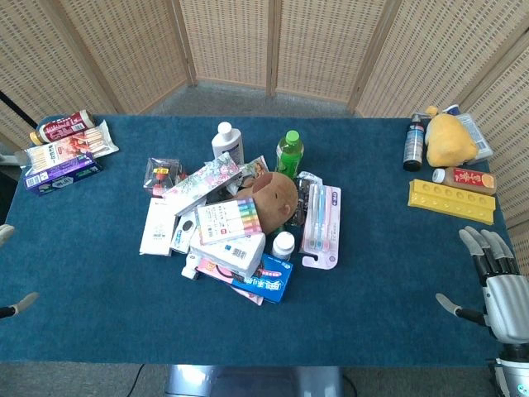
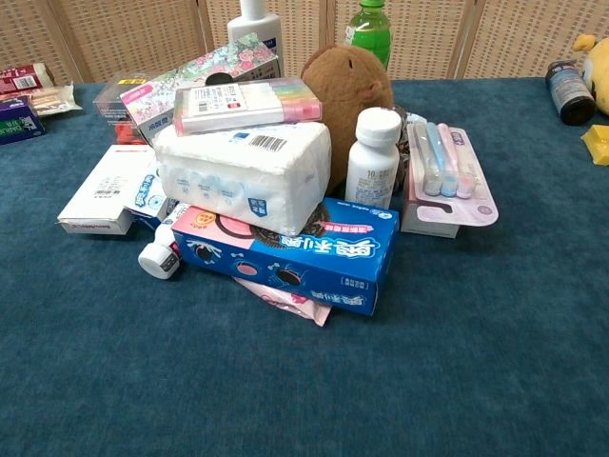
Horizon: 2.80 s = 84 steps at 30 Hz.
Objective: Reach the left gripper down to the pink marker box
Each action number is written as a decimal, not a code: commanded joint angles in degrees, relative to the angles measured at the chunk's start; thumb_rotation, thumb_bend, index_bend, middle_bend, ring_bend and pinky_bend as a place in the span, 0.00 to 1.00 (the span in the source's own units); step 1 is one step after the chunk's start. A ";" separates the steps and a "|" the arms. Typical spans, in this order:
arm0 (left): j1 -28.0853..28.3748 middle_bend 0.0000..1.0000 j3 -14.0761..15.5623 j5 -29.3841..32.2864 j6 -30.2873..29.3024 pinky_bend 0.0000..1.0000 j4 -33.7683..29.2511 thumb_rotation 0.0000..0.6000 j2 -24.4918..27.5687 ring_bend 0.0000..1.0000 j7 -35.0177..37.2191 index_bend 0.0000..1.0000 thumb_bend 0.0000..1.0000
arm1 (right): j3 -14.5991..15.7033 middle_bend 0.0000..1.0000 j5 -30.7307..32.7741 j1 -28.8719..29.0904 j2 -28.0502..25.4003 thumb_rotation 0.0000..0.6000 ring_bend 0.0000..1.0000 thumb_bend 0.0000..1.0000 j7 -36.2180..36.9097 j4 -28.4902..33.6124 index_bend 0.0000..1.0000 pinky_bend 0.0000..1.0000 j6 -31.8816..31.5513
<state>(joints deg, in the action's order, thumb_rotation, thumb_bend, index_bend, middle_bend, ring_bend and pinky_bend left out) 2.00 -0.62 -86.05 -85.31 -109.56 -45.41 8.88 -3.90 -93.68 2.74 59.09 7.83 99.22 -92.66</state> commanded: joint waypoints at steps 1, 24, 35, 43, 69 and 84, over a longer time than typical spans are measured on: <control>0.40 0.00 -0.15 0.60 0.74 0.00 -0.13 1.00 -0.14 0.00 -0.52 0.00 0.00 | 0.03 0.00 -0.02 0.00 -0.03 1.00 0.00 0.00 -0.05 -0.04 0.00 0.00 0.02; 31.93 0.00 -14.50 34.50 24.62 0.00 -21.27 1.00 -2.37 0.00 -32.97 0.00 0.00 | 0.94 0.00 -1.58 0.04 -0.54 1.00 0.00 0.00 0.56 1.27 0.00 0.00 0.26; 53.93 0.00 -18.06 64.14 24.23 0.00 -17.72 1.00 -13.10 0.00 -46.56 0.00 0.00 | 2.20 0.00 -3.31 0.42 -0.15 1.00 0.00 0.00 0.75 1.63 0.00 0.00 1.34; 64.70 0.00 -18.61 76.79 18.42 0.00 -14.12 1.00 -21.43 0.00 -52.37 0.00 0.00 | 1.74 0.00 -2.29 0.23 -1.42 1.00 0.00 0.00 4.33 1.91 0.00 0.00 0.52; 74.60 0.00 -19.32 89.30 15.90 0.00 -1.86 1.00 -33.24 0.00 -57.18 0.00 0.00 | 1.07 0.00 -0.83 0.00 -3.43 1.00 0.00 0.00 9.95 1.80 0.00 0.00 -0.15; 74.96 0.74 -17.96 86.66 8.60 0.60 -2.16 1.00 -36.37 0.67 -60.37 0.56 0.00 | 0.97 0.00 -0.59 -0.11 -3.82 1.00 0.00 0.00 11.48 1.81 0.00 0.00 -0.23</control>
<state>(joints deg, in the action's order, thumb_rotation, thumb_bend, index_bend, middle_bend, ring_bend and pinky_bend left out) 77.04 -18.54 0.63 -76.63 -111.64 -81.74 -51.44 -2.92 -94.26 2.64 55.26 19.30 101.03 -92.87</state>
